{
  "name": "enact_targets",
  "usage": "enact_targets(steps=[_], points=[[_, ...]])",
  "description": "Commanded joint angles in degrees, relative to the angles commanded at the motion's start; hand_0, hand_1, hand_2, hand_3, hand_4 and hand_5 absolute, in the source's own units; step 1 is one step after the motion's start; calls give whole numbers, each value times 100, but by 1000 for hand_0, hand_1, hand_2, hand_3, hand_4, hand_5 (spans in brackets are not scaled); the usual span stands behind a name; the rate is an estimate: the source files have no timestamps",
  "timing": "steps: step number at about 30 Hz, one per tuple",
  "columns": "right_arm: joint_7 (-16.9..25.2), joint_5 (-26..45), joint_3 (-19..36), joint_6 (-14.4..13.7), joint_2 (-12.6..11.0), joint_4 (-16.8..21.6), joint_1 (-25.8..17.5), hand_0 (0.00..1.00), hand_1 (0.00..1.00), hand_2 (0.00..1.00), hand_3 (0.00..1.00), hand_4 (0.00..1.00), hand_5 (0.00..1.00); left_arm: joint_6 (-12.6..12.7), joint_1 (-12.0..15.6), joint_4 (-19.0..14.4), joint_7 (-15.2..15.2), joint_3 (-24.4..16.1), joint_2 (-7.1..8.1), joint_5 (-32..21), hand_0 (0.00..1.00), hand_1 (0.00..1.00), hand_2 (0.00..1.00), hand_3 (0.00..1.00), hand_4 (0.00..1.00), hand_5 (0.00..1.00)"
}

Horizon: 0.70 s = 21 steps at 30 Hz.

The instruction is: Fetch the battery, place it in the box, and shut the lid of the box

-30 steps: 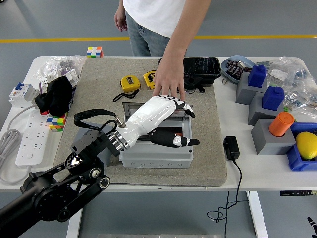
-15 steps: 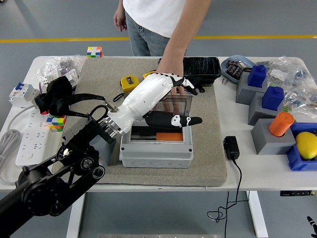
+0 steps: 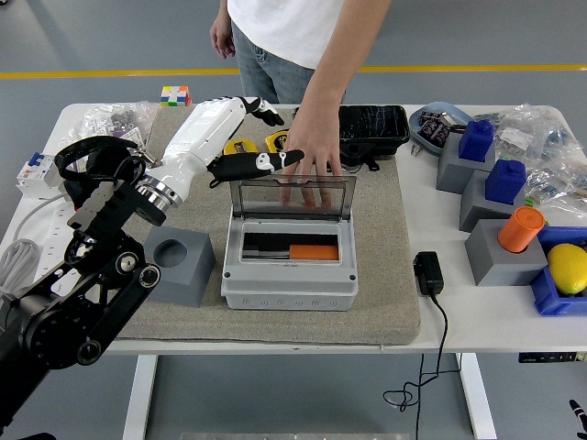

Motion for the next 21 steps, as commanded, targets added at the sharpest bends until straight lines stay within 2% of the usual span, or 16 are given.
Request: enact_targets(steps=[3,5,6,9,12,16,21], points=[[-7,-16,15,-1,-2,0,-1,825,796,778,817,998,998,-372,69,-147,486,-147,50,323,998,959,841,794,998,998],[-9,-20,17,-2,-7,0,1,825,796,778,817,998,998,-716,122,-258,877,-192,90,451,998,959,841,794,998,998],[-8,-20,18,-3,-8,0,3,825,796,778,817,998,998,-844,146,-305,1016,-200,108,459,998,998,937,863,998,998],[-10,-25,19,-4,-14,0,-1,825,796,778,817,998,998,-1236,245,-566,1479,-197,166,407,998,998,937,863,998,998],[-14,-32,28,-4,-22,0,-1,824,796,778,816,998,998,-1503,318,-864,1834,-134,214,295,998,998,958,886,998,998],[-30,-55,53,0,-38,0,14,824,796,778,816,998,998,-1805,373,-1229,2178,-43,278,150,998,998,958,886,998,998],[-46,-95,97,-2,-68,0,26,825,796,778,816,998,998,-2034,375,-1530,2365,40,346,-4,998,998,941,867,998,998]])
